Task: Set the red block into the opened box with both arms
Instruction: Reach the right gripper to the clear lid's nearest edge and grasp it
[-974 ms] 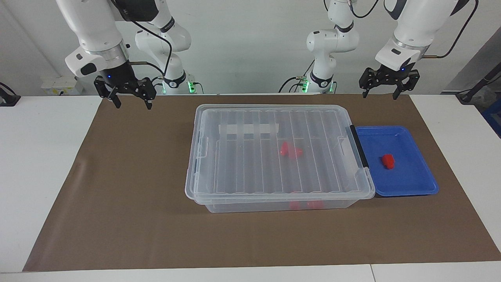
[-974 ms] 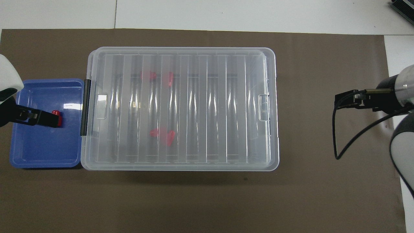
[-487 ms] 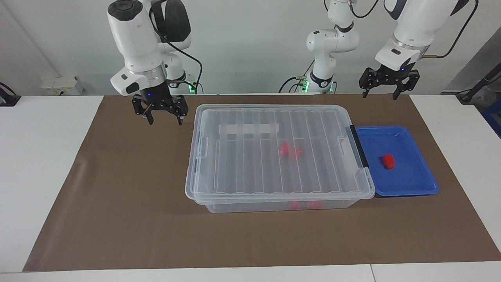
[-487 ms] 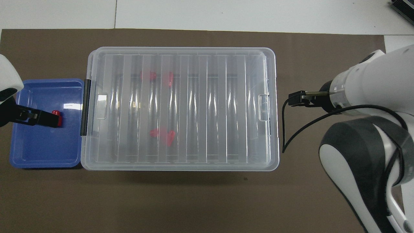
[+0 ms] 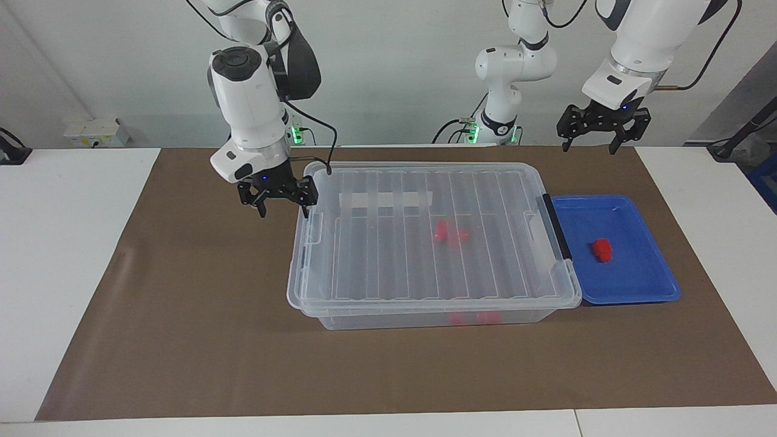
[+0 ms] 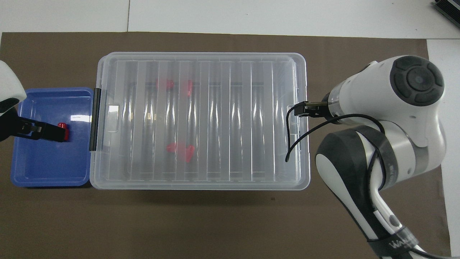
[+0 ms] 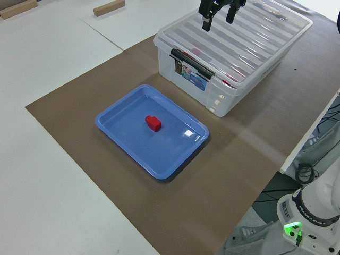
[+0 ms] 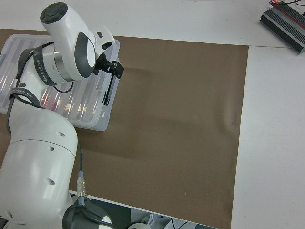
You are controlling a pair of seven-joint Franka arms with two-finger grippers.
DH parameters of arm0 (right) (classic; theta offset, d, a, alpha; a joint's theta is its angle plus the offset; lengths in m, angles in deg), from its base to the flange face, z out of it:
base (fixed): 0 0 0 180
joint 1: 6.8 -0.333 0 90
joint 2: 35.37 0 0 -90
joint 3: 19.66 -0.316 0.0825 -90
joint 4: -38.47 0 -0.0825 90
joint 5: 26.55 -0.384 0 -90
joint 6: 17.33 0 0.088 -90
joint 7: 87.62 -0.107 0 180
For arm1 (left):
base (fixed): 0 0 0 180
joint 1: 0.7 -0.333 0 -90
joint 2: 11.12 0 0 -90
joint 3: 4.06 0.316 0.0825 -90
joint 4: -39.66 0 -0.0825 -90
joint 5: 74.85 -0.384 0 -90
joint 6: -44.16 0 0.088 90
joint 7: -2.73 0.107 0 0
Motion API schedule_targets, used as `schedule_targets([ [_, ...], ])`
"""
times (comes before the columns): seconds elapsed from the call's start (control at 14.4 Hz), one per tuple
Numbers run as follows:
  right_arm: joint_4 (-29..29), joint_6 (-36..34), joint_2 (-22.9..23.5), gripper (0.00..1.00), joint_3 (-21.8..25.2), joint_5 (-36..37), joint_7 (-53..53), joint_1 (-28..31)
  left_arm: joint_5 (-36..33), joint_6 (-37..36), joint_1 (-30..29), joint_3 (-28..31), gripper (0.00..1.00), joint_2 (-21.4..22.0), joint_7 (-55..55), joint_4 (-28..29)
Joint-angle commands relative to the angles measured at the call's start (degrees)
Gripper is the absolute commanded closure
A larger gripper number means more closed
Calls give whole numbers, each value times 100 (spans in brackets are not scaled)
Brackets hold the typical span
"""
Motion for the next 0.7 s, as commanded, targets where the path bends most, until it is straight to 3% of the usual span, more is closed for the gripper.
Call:
schedule_targets([
  [0.0,-92,181,45,1,20,-15,-104,-1,-87,-24,-25,-38,0,183,-45,186],
  [0.21,-214,276,63,1,12,-15,-95,-1,-87,107,-121,-12,0,218,-37,308],
  [0.63,-549,603,81,1,12,-15,-60,8,-87,2109,-1052,32,0,446,95,1502],
])
